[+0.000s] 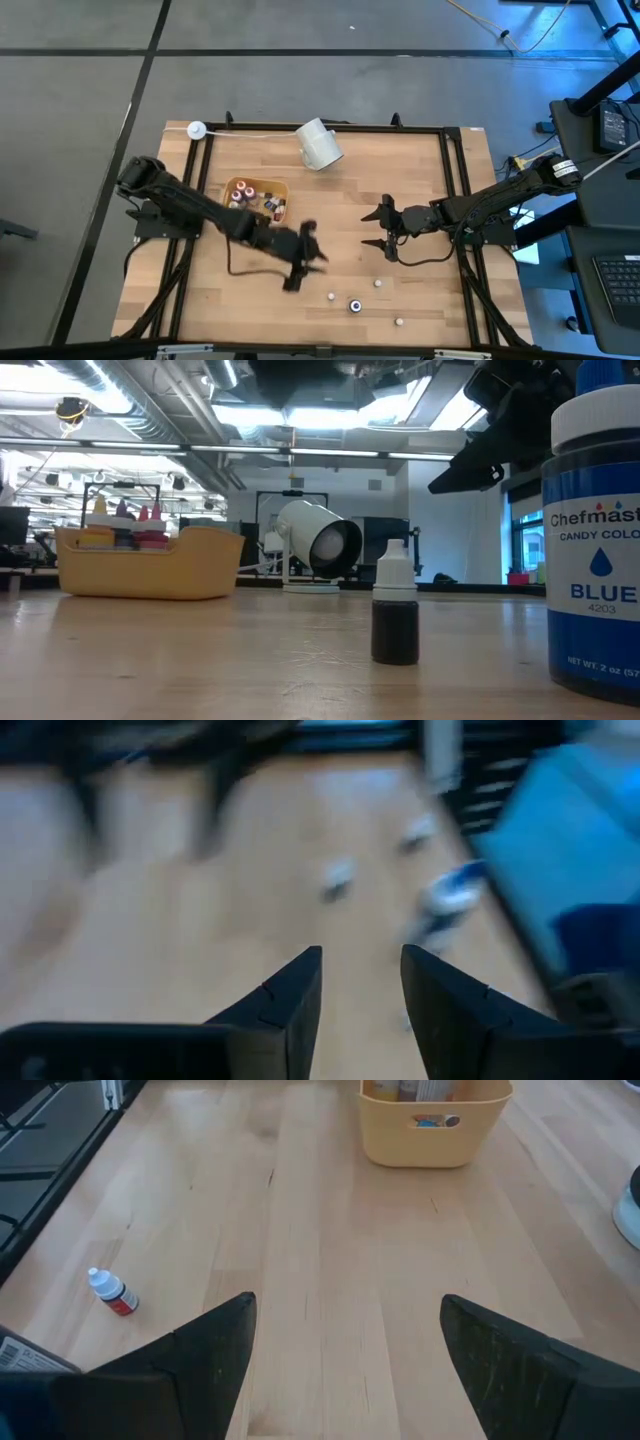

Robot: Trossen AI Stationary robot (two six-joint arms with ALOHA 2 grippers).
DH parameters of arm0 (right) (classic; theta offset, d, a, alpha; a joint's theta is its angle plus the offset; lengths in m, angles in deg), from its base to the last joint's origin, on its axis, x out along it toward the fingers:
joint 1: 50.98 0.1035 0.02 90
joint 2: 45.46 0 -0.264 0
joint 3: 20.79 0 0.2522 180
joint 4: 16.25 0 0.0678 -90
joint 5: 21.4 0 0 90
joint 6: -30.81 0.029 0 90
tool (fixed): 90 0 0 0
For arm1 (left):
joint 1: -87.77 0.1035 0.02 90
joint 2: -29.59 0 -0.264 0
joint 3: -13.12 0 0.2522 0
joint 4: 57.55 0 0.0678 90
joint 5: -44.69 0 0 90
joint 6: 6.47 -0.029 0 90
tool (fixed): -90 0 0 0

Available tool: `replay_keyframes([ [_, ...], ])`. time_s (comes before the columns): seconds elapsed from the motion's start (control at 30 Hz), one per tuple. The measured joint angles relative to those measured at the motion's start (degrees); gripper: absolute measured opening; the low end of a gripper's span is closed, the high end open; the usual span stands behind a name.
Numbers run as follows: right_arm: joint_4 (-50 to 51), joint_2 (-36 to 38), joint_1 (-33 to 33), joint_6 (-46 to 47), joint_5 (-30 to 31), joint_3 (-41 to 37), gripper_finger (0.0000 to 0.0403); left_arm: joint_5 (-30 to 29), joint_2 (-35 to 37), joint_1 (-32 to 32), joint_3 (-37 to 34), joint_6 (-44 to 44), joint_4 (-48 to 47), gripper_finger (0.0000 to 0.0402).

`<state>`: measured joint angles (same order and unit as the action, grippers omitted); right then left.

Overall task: Pick & Place food coloring
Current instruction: Put the small red food coloring bottle into the bin

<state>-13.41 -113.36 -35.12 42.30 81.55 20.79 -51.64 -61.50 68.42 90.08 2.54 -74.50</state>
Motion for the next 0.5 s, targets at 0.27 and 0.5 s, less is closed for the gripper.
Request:
replay_keyframes([
  [0.27,0.0,0.0,0.0,0.2,0.0,0.0,0.0316,0.6,-11.1,-6.7,0.0,-10.3,16.0,0.0160],
  [0.5,0.0,0.0,0.0,0.0,0.0,0.0,0.0316,-4.7,-19.4,-8.9,0.0,-10.2,20.0,0.0180],
])
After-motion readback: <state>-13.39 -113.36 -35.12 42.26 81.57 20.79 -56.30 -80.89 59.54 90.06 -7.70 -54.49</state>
